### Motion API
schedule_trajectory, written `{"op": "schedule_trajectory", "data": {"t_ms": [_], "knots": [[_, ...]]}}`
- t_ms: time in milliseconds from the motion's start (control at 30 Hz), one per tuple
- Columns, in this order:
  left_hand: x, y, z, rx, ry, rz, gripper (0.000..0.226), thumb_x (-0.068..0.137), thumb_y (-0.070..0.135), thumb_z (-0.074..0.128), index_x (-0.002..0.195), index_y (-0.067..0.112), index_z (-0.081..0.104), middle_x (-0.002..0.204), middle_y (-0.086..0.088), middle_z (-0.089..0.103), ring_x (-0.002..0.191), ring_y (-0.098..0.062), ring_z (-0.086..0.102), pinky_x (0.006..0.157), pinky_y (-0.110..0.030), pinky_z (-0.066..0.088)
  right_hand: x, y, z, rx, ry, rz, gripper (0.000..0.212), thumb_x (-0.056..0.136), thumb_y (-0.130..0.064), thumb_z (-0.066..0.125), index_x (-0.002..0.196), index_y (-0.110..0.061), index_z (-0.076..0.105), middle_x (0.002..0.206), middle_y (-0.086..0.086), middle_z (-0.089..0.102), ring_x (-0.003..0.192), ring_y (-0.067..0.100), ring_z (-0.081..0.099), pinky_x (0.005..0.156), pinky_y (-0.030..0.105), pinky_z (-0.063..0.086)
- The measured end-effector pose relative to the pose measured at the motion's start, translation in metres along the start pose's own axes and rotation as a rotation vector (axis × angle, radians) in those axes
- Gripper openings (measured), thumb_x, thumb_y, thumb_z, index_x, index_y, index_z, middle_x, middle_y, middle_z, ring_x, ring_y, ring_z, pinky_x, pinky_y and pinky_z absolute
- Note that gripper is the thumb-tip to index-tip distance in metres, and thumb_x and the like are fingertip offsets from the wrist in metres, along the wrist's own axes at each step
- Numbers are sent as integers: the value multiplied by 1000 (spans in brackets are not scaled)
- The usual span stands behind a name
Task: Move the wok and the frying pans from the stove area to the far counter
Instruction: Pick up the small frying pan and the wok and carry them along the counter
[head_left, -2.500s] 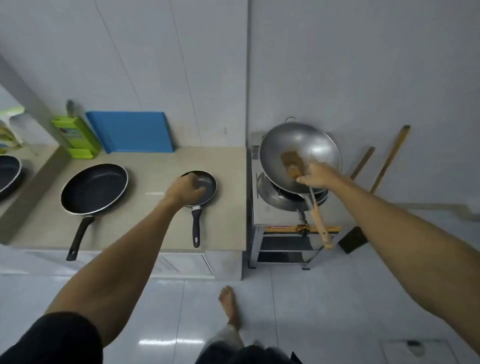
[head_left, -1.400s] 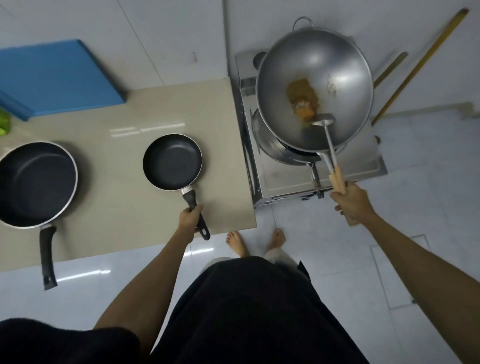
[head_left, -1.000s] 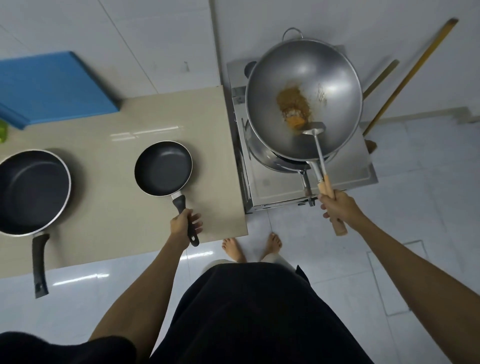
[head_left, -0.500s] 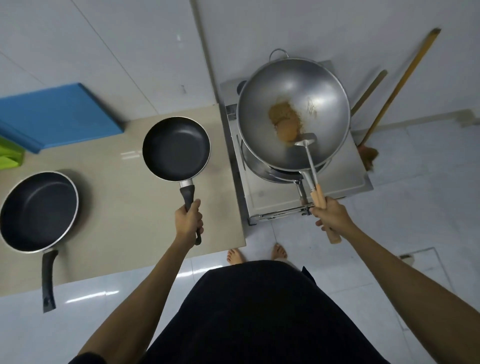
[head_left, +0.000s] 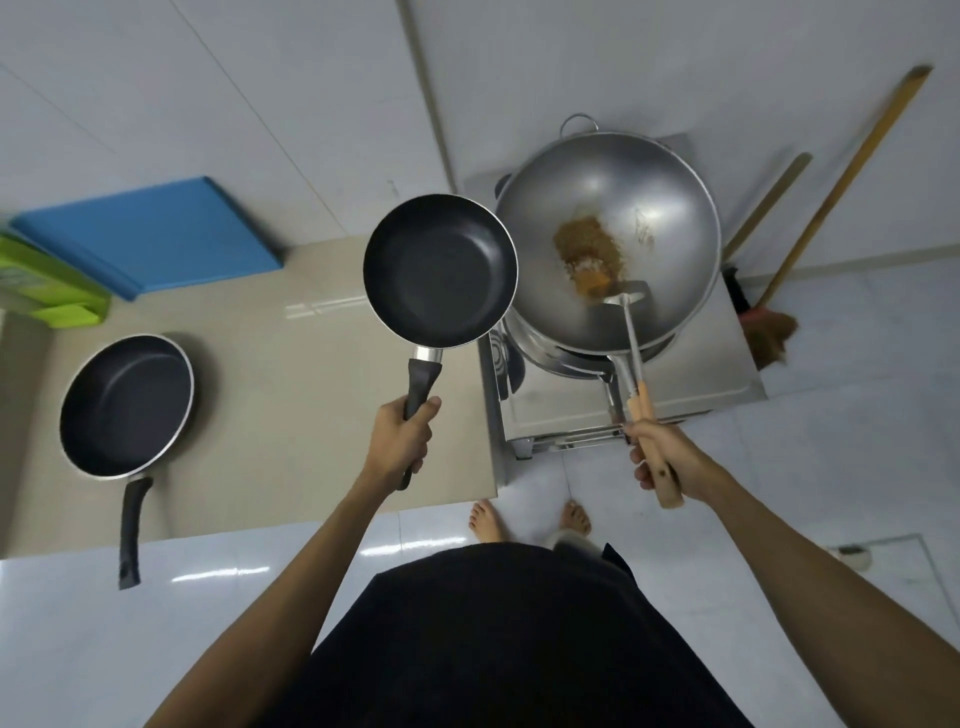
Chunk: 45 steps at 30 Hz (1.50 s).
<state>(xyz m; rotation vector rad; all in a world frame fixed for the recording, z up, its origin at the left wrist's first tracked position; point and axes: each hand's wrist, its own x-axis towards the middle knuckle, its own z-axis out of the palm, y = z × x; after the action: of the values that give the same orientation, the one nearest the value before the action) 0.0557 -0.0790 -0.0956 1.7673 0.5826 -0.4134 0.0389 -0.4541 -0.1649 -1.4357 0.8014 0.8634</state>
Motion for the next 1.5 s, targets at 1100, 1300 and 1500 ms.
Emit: {"op": "schedule_trajectory", "data": {"t_ms": [1100, 1300, 1500], "knots": [[-129, -86, -78, -431, 408, -155, 33, 98, 28, 62, 74, 12, 45, 53, -2, 39, 40, -15, 34, 40, -26, 33, -80, -24, 97, -420, -174, -185, 13, 74, -14, 59, 77, -14, 47, 54, 3, 47, 38, 16, 37, 39, 24, 31], [-182, -138, -189, -489, 518, -109, 35, 97, 30, 63, 73, 13, 46, 52, -2, 39, 39, -14, 34, 39, -26, 33, -110, -23, 218, -481, -227, -246, 11, 73, -17, 59, 77, -12, 50, 53, 4, 47, 36, 17, 36, 38, 23, 30], [-225, -186, -314, -515, 645, -102, 37, 94, 33, 65, 71, 14, 43, 50, 1, 40, 39, -15, 33, 38, -26, 34, -140, -18, 347, -530, -278, -265, 13, 79, -12, 58, 79, -14, 45, 51, 4, 44, 34, 17, 34, 38, 21, 29]]}}
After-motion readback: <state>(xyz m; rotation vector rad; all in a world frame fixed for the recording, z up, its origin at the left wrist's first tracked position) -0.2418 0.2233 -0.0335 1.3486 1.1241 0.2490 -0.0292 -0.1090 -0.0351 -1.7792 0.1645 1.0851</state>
